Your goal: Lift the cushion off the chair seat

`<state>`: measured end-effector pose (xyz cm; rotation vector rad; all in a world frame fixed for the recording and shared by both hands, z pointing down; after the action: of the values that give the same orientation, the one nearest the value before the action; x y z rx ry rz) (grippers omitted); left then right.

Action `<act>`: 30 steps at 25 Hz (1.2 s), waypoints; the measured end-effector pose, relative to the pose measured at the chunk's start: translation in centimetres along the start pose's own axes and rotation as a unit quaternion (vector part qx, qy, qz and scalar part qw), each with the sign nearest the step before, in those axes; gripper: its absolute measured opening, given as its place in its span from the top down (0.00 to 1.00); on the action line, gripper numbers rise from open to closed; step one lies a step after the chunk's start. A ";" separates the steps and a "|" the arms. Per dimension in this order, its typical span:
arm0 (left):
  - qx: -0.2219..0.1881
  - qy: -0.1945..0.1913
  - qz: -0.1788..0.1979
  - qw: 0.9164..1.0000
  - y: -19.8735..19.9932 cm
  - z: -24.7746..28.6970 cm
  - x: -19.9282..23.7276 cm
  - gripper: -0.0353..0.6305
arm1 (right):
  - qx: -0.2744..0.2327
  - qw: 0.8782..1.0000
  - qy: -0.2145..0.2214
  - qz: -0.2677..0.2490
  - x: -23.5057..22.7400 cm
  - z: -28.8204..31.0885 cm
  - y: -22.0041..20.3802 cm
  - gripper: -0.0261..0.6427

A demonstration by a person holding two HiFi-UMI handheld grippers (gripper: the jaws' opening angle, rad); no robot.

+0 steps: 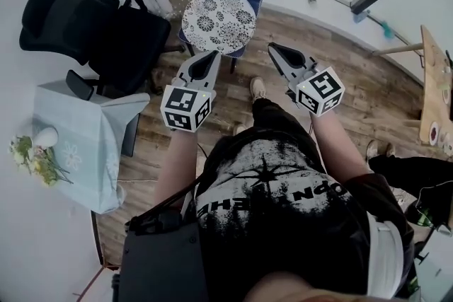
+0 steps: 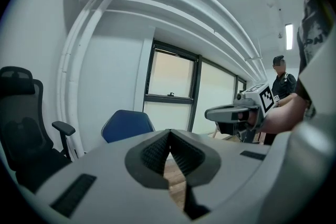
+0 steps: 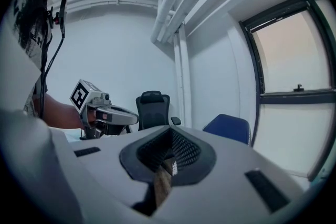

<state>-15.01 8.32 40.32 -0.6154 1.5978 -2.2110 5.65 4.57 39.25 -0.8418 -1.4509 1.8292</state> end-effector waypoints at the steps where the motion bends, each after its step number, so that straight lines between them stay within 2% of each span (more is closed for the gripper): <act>1: 0.001 0.002 0.000 1.000 0.1 0.5 0.3 0.93 | 0.001 1.000 0.003 0.001 -0.5 0.4 0.0 0.94; 18: 0.022 0.047 -0.011 0.999 3.7 10.4 6.9 0.93 | 0.004 0.998 0.055 0.012 -11.3 9.2 2.0 0.94; 30: 0.026 0.082 -0.014 0.996 6.2 17.6 10.0 0.93 | 0.007 0.996 0.091 0.017 -19.3 13.7 2.6 0.94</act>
<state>-13.99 -12.79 40.65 -0.4548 1.6128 -2.3688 5.63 -19.13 40.92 -1.0047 -1.3143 1.7353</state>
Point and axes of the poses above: the fingertips, and each gripper's own axes: z forward along the fingers, x to its left, y out of its top, the point moved 6 cm from there along -z, backward along the fingers
